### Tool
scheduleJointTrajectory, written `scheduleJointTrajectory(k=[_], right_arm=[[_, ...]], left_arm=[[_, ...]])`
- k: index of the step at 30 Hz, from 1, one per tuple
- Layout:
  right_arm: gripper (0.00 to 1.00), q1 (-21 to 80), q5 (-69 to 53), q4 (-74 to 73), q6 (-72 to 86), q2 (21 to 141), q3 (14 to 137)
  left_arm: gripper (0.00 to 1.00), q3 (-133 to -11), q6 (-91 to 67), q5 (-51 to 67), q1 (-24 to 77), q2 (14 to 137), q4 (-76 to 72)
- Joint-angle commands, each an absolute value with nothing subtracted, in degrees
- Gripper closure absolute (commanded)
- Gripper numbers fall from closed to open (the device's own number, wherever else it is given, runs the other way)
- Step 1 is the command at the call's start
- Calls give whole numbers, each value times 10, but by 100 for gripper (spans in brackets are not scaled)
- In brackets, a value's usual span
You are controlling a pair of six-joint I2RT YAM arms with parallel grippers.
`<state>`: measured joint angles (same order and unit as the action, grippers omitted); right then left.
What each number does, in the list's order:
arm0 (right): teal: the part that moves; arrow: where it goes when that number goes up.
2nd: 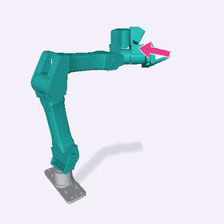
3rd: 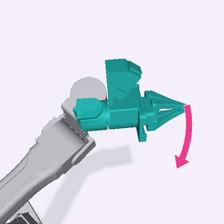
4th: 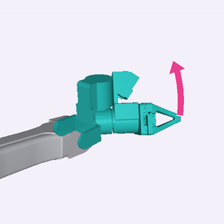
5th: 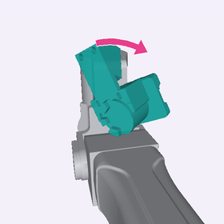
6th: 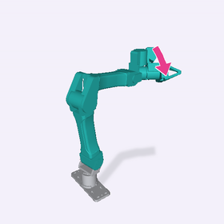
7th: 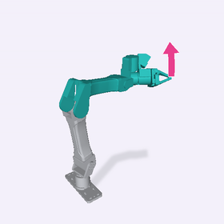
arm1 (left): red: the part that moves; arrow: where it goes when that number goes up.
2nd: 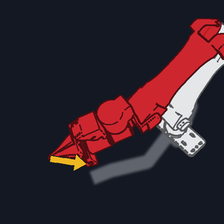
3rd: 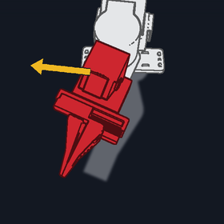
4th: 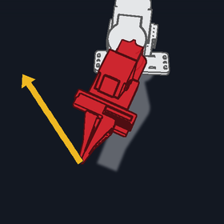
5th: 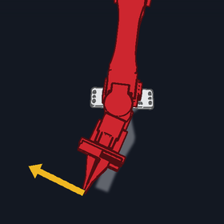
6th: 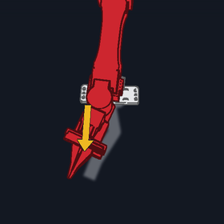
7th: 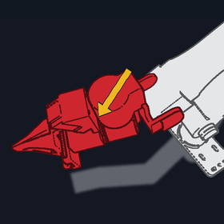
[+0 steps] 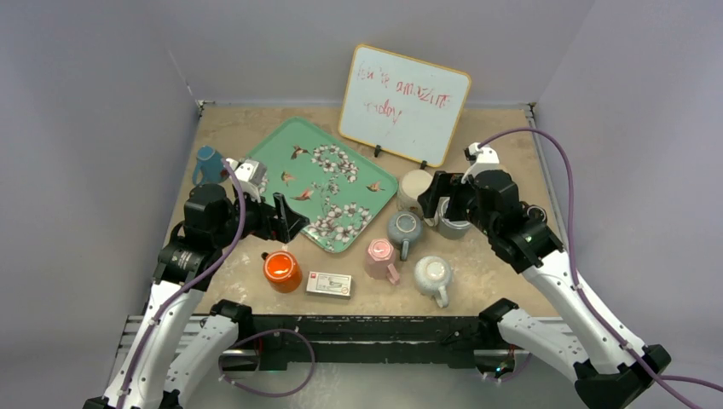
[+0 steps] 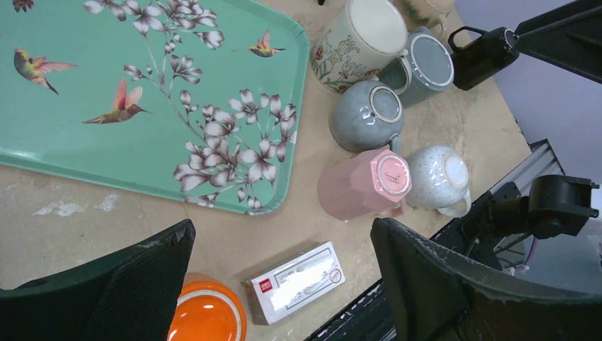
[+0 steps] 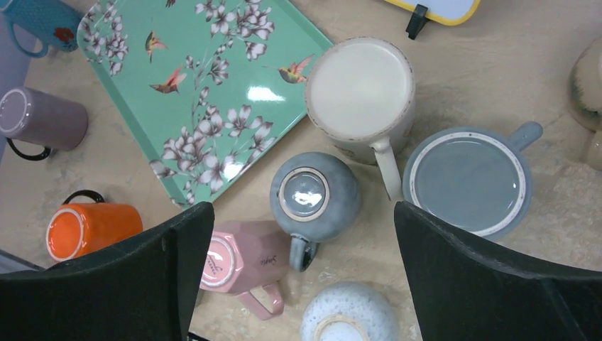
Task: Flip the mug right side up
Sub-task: Turn over the cup at the center of the board.
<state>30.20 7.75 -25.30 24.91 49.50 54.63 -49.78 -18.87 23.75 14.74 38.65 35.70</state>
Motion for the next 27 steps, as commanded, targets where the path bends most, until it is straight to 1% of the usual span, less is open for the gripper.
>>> scheduleJointTrajectory(k=[1,15,20,22,24,27], right_arm=[[1,299,90,-254,254,496,571],[1,299,107,-230,253,522,559],[3,299,135,-261,253,558,556],[7,299,133,-275,243,581,560],[14,299,135,-267,216,601,558],[35,299,130,-248,200,629,553]], left_arm=[[6,-502,-180,234,145,382,352],[6,-503,-187,221,145,379,354],[6,-500,-208,227,145,385,368],[6,-496,-207,229,145,382,368],[6,-495,-202,225,145,380,370],[6,-493,-197,215,145,377,376]])
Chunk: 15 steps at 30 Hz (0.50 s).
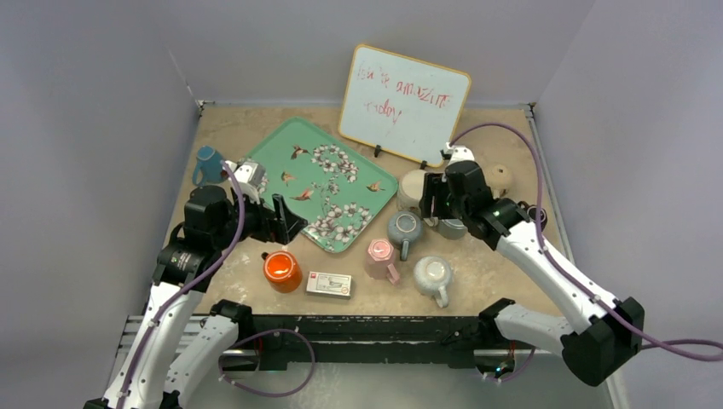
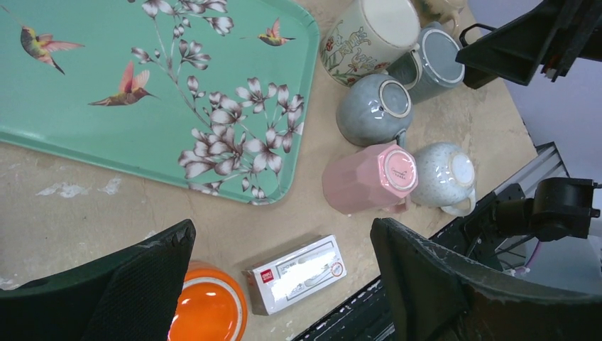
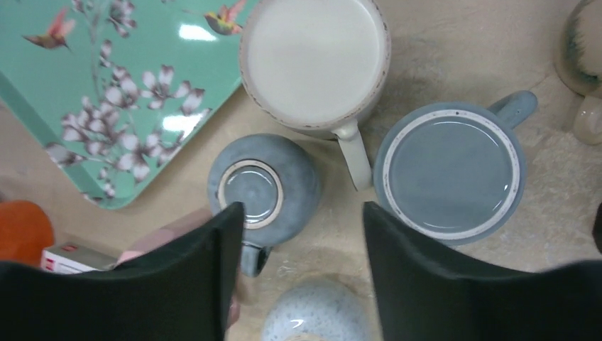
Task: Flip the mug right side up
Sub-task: Turn over the cup at the center of the board.
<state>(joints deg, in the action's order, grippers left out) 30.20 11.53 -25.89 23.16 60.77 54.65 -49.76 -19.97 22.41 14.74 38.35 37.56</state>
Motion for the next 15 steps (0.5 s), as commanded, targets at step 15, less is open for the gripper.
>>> scheduleJointTrajectory(k=[15], right_arm=[[60,298,157,-221,164,720,577]], left_arm=[[7,-486,-201,218,145,372,376]])
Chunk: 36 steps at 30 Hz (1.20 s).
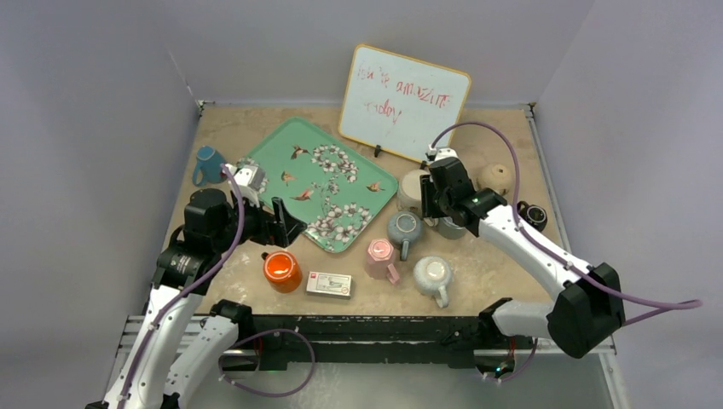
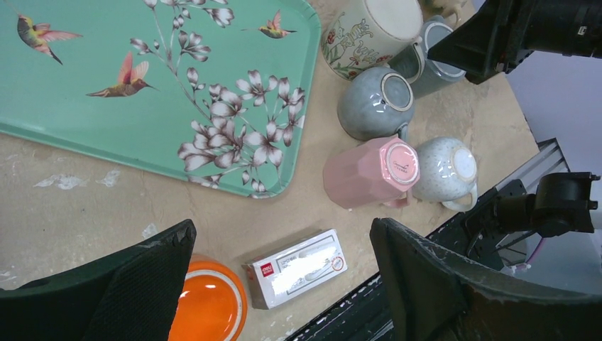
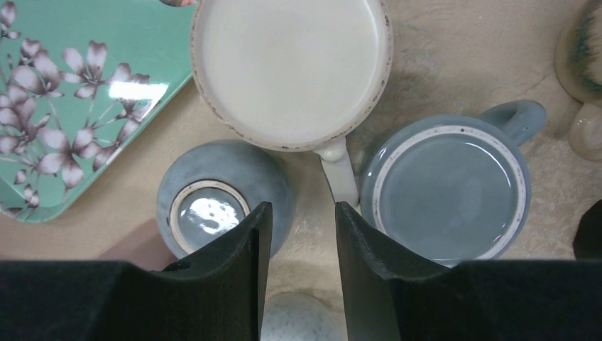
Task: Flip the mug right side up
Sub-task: Turn over the cup at the center of the board.
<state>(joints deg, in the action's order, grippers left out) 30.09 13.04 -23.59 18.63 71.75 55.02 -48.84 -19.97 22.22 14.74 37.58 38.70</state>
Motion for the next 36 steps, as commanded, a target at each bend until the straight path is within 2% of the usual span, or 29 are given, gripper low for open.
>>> scheduleJointTrajectory(k=[1,23,36], right_arm=[[60,299,158,-219,161,724,578],[58,290,177,-202,115,789,583],[58,281,118,-204,104,843,604]], left_arm=[[7,-487,-201,218,145,371,376],[8,-483,-207,210,146,362,375],[8,-482,-209,212,146,377,374]])
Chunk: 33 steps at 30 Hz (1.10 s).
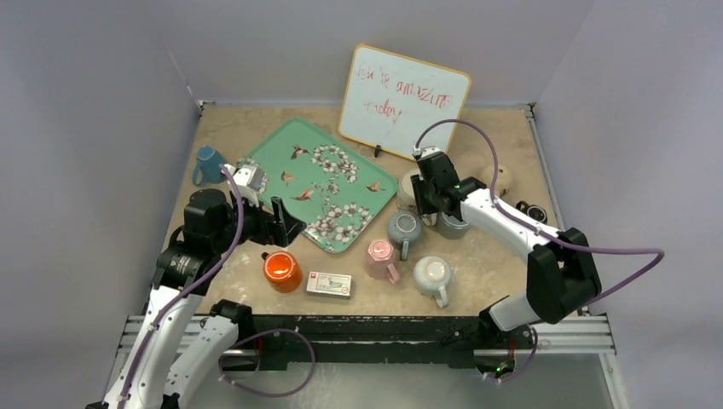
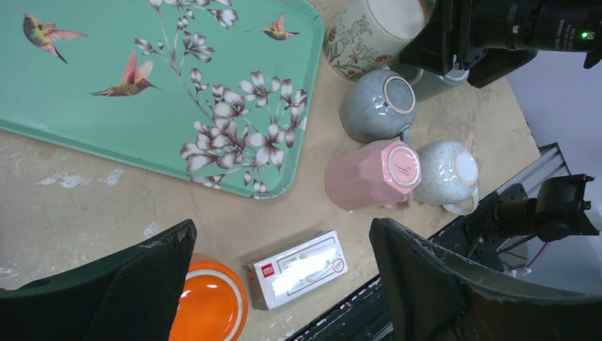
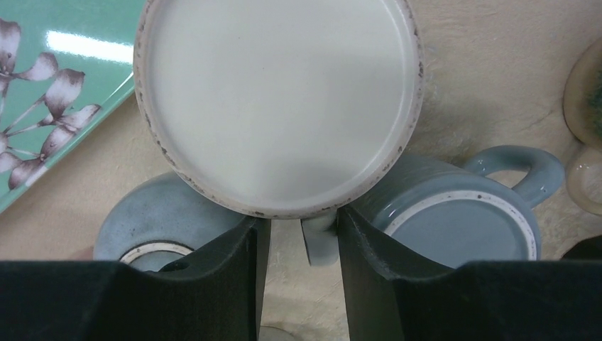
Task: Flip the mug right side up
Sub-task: Turn over the cup at the center of the board.
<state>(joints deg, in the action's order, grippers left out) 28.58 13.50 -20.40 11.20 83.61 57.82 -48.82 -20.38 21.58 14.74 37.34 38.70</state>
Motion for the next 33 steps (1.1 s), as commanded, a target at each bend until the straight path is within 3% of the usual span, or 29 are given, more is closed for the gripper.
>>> scheduleJointTrajectory(k=[1,26,29,33], right_arm=[[59,281,118,-204,103,845,604],[69,273,133,-192,125,870,606],[76,273,139,-188,130,868,608],[94,272,147,-180,127,860,608]], left_arm=[[8,-483,-209,213,145,379,374],[8,-483,-210,198,145,363,380],[8,-483,-211,196,145,363,380],[8,-484,-211,194,145,364,381]])
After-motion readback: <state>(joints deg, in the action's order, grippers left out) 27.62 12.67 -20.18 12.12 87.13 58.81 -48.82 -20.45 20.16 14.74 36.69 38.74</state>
